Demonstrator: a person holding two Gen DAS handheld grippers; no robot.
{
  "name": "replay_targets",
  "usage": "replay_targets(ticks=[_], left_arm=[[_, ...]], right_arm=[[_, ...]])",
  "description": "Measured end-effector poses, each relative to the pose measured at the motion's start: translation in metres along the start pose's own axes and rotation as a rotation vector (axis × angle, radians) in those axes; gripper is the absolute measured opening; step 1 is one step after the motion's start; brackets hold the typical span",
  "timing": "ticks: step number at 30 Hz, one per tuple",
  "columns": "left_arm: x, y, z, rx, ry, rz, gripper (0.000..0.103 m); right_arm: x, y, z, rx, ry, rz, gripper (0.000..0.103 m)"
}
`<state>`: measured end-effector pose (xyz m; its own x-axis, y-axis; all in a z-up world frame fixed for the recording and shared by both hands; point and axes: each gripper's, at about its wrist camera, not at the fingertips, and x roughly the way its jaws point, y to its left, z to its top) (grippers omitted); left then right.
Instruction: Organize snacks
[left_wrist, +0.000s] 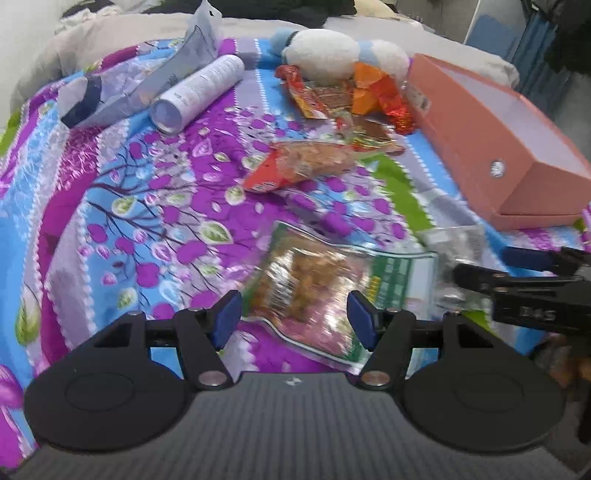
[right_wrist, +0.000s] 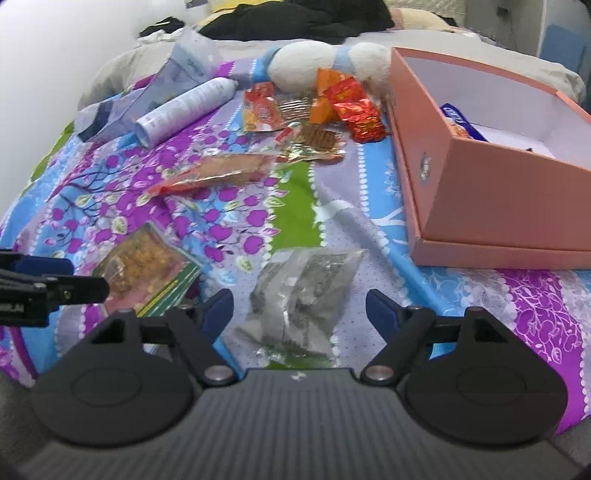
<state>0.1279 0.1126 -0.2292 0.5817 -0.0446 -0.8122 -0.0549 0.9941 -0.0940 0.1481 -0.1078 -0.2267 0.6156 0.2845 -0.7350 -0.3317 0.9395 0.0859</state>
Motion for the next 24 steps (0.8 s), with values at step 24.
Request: replay_targets(ticks=[24], left_arm=[[0.058, 0.013, 0.012, 0.118, 0.063, -0.067, 0.077]], right_arm=[[0.036, 0.006, -0.001, 0.006, 0.094, 0.011, 0.069]])
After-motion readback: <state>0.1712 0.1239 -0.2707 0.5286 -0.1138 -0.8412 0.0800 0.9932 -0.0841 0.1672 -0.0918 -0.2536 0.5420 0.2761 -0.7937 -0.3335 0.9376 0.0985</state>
